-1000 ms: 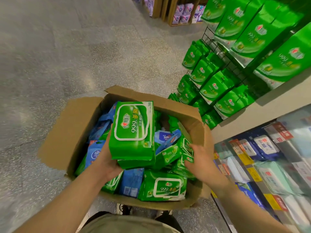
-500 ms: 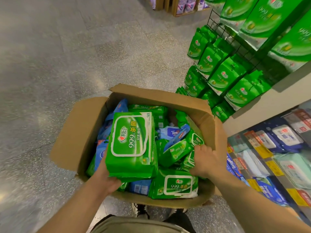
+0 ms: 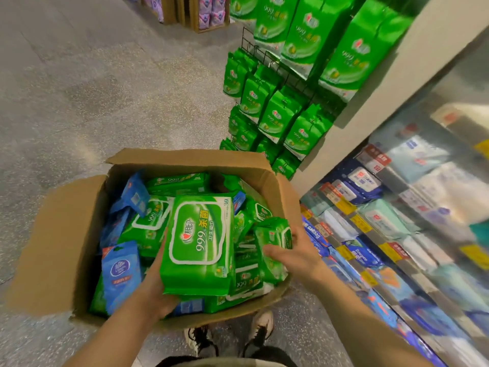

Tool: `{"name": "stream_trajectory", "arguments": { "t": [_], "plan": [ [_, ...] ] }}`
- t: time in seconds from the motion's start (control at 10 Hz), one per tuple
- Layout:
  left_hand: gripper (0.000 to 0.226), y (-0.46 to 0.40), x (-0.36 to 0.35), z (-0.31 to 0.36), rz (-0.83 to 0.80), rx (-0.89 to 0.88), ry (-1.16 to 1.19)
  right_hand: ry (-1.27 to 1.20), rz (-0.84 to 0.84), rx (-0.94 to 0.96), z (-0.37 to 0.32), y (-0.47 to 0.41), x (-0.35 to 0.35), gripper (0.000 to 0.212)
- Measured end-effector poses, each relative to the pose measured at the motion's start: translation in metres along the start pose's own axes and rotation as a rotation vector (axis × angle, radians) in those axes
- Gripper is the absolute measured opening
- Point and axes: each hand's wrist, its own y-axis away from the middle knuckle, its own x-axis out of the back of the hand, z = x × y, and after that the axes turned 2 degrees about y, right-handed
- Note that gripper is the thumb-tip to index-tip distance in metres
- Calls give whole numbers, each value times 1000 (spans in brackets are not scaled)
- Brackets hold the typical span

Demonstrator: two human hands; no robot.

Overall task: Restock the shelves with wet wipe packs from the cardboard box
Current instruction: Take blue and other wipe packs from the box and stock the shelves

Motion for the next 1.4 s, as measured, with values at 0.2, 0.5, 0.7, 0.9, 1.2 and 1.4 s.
{"name": "stream_trajectory", "arguments": {
  "t": [0.2,0.5,0.7,0.9,1.2,1.4],
  "plan": [
    [51,11,-44,-30,-29,37,-101,-811,-103,-71,1,52,40,52],
    [61,27,-101,-117,-771,103,126,-1330,90,56,77,136,123,87],
    [76,96,-173,-215,-722,287,-266,-1344,311,150,174,232,199,95],
    [65,128,-233,-316,-868,452,-303,-1453,639,103,255,307,263,76],
    [45,178,-326,-417,-819,449,-509,-1550,760,356,315,387,361,49],
    [34,183,-383,-464,-899,477,-579,-1455,981,234,349,391,426,50]
  ]
}}
